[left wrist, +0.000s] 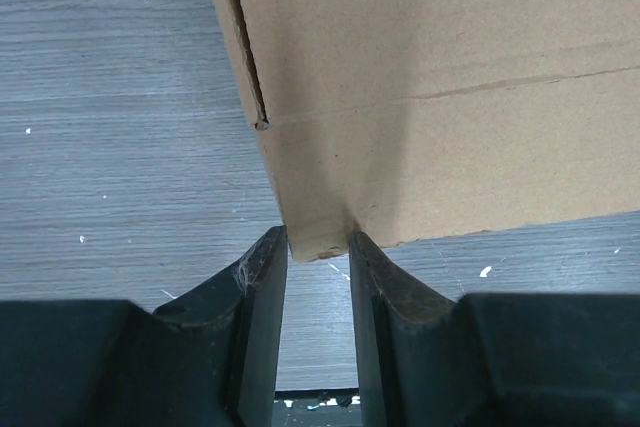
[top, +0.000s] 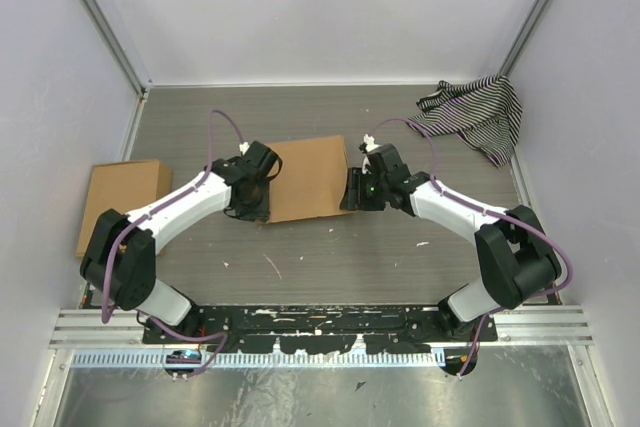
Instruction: Fold the paper box
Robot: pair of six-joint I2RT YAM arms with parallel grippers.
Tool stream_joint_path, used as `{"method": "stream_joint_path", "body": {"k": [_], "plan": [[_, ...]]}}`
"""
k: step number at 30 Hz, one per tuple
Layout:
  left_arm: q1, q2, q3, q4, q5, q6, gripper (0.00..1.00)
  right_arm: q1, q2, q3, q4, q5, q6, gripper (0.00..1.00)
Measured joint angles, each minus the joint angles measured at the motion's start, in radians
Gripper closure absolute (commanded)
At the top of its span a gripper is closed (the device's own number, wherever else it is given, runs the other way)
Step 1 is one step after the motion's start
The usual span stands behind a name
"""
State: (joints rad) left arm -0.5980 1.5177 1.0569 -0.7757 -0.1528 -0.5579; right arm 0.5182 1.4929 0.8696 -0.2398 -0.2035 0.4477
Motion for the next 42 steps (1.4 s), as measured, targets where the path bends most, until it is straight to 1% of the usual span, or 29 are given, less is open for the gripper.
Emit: {"method": "stream_joint_path", "body": {"k": [8, 11, 14, 17, 27, 40, 42], "plan": [[-0.002, 0.037, 0.002, 0.002, 0.013, 0.000, 0.60, 0.003, 0.000, 0.000, 0.000, 0.000, 0.000, 0.46], [-0.001, 0.037, 0.002, 0.005, 0.027, -0.001, 0.55, 0.003, 0.000, 0.000, 0.000, 0.003, 0.000, 0.46], [-0.002, 0.036, 0.002, 0.007, 0.031, -0.004, 0.45, 0.003, 0.000, 0.000, -0.001, 0.003, 0.000, 0.46], [-0.003, 0.029, 0.002, 0.006, 0.013, -0.003, 0.43, 0.004, 0.000, 0.000, 0.000, 0.003, 0.000, 0.46], [-0.003, 0.016, 0.002, 0.018, -0.063, -0.003, 0.46, 0.005, 0.000, 0.000, 0.000, 0.003, 0.000, 0.46], [-0.002, 0.050, -0.003, 0.080, -0.066, -0.003, 0.48, 0.005, -0.002, 0.000, 0.000, 0.003, 0.000, 0.46], [0.000, 0.050, -0.005, 0.083, -0.066, -0.003, 0.46, 0.005, -0.002, 0.000, 0.000, 0.003, 0.000, 0.46]]}}
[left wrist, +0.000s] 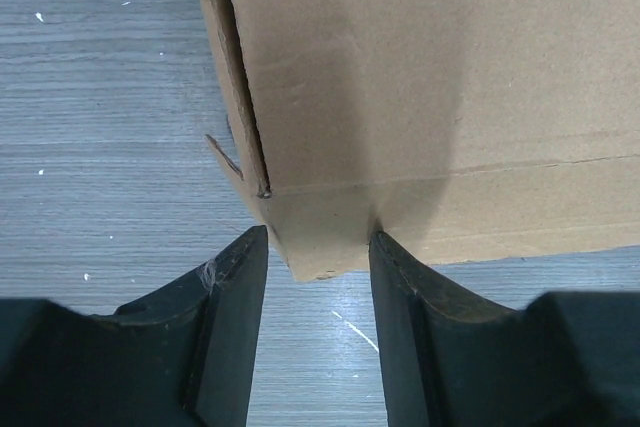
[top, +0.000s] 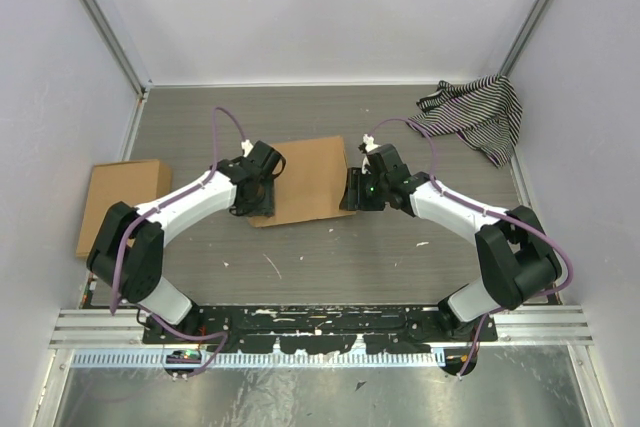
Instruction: Fold the paper box
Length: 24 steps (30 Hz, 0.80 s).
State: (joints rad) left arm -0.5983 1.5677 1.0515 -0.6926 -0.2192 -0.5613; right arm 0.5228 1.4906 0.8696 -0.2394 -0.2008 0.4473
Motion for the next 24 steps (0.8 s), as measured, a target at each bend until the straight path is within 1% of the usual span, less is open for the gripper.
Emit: {"method": "stream_joint_path", "body": {"k": [2, 5, 8, 13, 17, 24], "plan": [[0.000, 0.000, -0.001, 0.000, -0.001, 0.000, 0.40, 0.000, -0.002, 0.000, 0.000, 0.000, 0.000, 0.46], [0.000, -0.006, -0.012, 0.007, -0.008, 0.000, 0.36, 0.001, -0.006, 0.000, 0.001, 0.000, 0.000, 0.46], [0.000, -0.044, -0.050, 0.034, -0.020, 0.002, 0.29, 0.001, -0.007, -0.001, 0.003, 0.000, 0.000, 0.44], [0.007, -0.180, -0.167, 0.138, -0.023, 0.009, 0.24, 0.002, -0.009, -0.013, 0.024, -0.004, 0.000, 0.33], [0.011, -0.225, -0.244, 0.246, -0.005, 0.020, 0.24, 0.002, -0.027, -0.035, 0.038, -0.003, 0.000, 0.31], [0.013, -0.182, -0.289, 0.367, 0.034, 0.030, 0.27, 0.002, -0.045, -0.049, 0.054, -0.003, 0.000, 0.33]]}}
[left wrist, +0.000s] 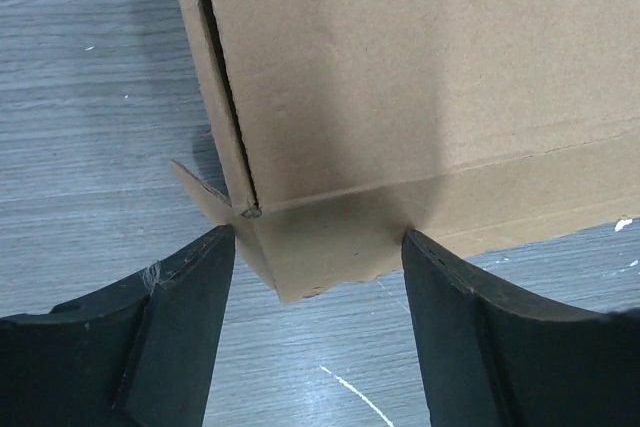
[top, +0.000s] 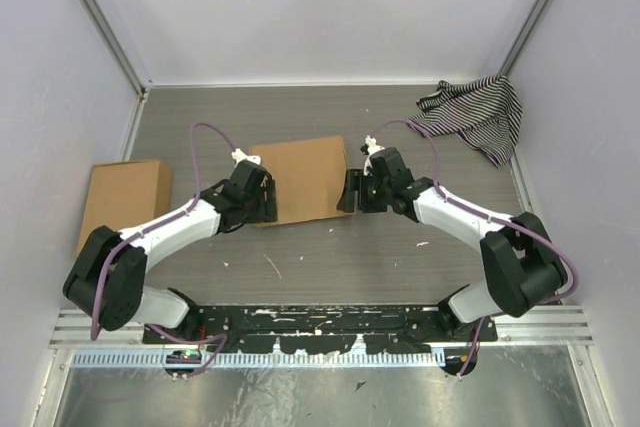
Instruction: Fold the paper box
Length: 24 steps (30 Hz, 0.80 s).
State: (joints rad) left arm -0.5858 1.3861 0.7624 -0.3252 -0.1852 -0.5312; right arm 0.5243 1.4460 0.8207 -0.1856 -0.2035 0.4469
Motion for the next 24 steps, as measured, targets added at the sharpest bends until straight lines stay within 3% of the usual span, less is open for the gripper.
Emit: {"method": "stream_joint_path", "body": {"k": [15, 24], "plan": [[0.007, 0.000, -0.022, 0.054, 0.027, -0.001, 0.42, 0.000, 0.000, -0.016, 0.039, -0.036, -0.007, 0.40], [0.008, -0.109, -0.018, 0.002, 0.047, -0.012, 0.45, 0.000, 0.000, -0.020, 0.050, -0.057, -0.008, 0.37]]}}
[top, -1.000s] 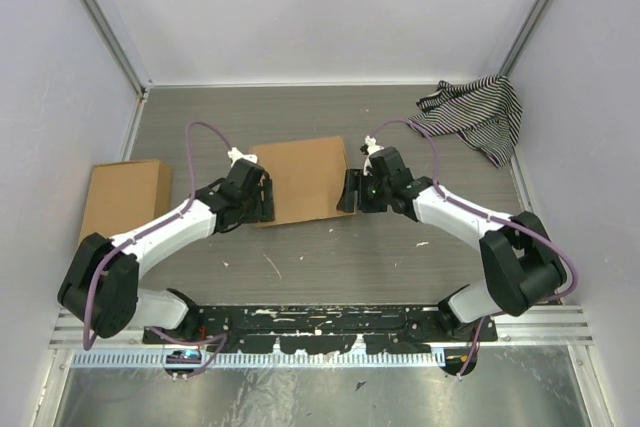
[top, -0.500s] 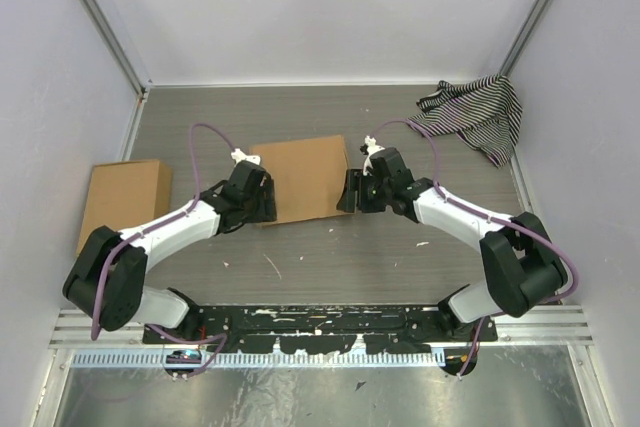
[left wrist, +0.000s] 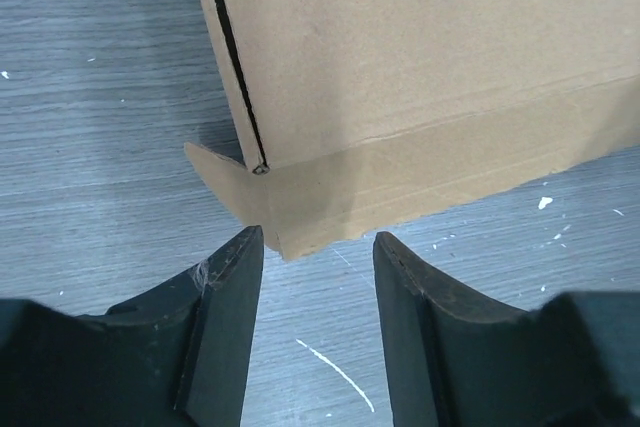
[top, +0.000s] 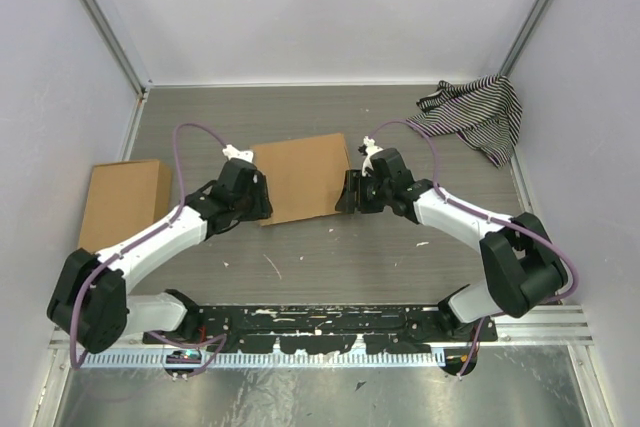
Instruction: Fold the paper box
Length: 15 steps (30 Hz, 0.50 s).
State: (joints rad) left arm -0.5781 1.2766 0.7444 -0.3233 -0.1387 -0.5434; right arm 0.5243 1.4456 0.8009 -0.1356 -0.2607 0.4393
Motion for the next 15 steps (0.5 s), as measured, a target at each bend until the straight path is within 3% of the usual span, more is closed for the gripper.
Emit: {"method": "stream_joint_path", "body": {"k": [3, 5, 15], "plan": [[0.003, -0.035, 0.011, -0.023, 0.000, 0.001, 0.28, 0.000, -0.013, 0.000, -0.011, 0.010, -0.001, 0.29], [0.005, -0.046, 0.013, -0.027, -0.002, 0.003, 0.23, 0.000, -0.035, 0.000, -0.029, 0.041, -0.005, 0.25], [0.026, 0.042, -0.008, 0.043, -0.005, 0.010, 0.21, -0.057, 0.004, -0.005, 0.027, 0.106, -0.058, 0.27]]}}
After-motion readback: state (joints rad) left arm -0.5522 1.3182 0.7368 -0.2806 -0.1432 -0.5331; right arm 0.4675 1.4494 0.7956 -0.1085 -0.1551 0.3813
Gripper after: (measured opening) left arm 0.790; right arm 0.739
